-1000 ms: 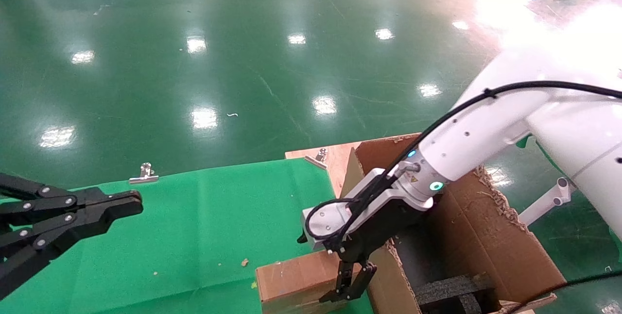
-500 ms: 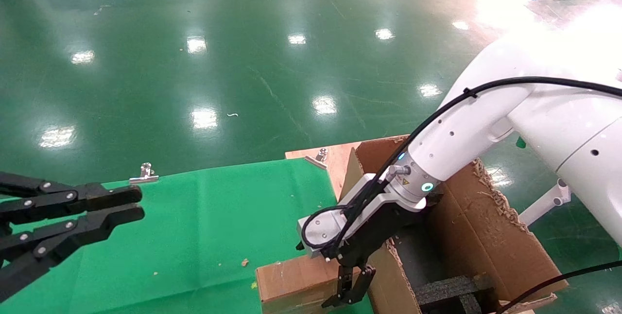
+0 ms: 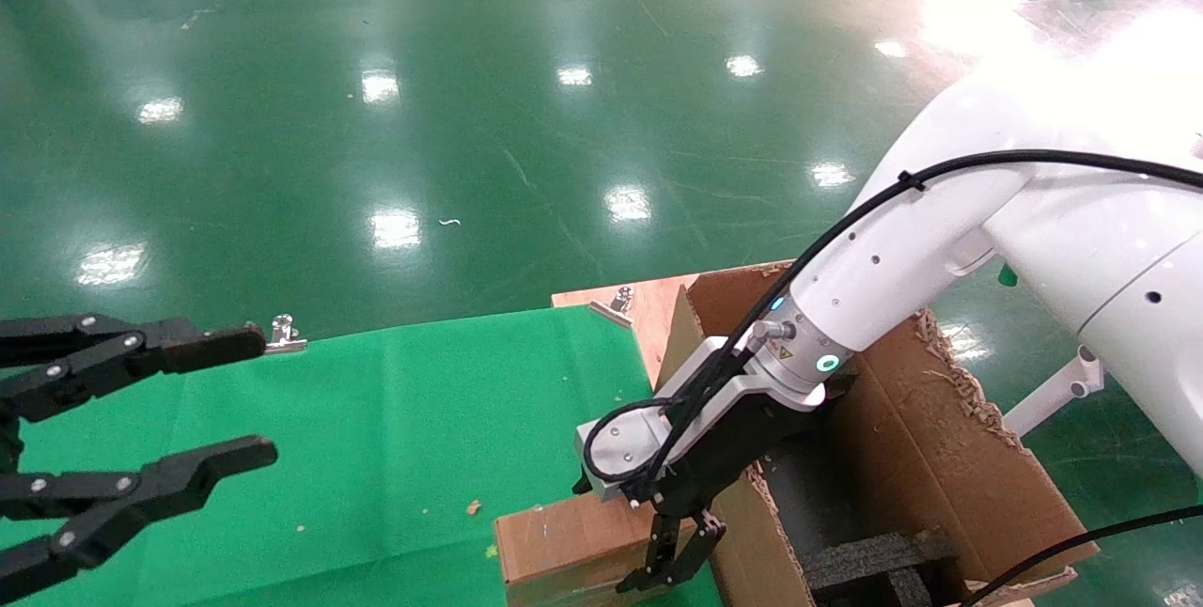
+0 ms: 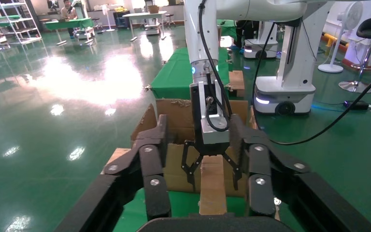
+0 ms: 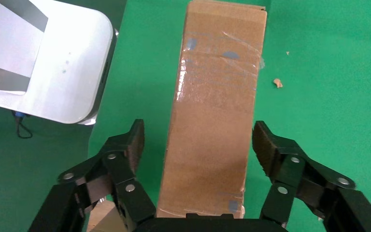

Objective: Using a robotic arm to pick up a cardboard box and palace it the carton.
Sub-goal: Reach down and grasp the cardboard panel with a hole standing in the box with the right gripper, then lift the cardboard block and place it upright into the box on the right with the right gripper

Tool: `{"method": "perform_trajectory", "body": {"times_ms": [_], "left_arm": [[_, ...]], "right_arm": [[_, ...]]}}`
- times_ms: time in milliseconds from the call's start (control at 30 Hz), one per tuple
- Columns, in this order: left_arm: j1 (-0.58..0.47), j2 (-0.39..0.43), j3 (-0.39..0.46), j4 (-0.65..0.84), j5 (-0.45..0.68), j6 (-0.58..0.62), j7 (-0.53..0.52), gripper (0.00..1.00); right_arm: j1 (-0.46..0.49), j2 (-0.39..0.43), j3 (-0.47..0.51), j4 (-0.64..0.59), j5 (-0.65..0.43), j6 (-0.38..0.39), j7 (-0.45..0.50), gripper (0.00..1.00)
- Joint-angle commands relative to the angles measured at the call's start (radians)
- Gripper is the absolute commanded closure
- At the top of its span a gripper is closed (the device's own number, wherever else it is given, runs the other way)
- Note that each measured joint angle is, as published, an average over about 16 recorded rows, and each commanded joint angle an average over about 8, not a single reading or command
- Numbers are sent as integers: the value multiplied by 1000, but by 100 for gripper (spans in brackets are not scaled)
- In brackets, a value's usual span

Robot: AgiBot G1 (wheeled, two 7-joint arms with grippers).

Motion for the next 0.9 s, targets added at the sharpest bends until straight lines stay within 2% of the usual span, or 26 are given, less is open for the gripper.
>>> {"method": "perform_trajectory", "body": {"times_ms": [33,667,900], "left_arm": [[0,0,0,0,0,0,0,0],[0,0,0,0,0,0,0,0],[0,0,0,0,0,0,0,0]], "right_arm": [[-1,0,1,1,-1,-1,1,100],[0,3,5,3,0,2,5,100],[59,6,15,-7,22,6,3,100]]}}
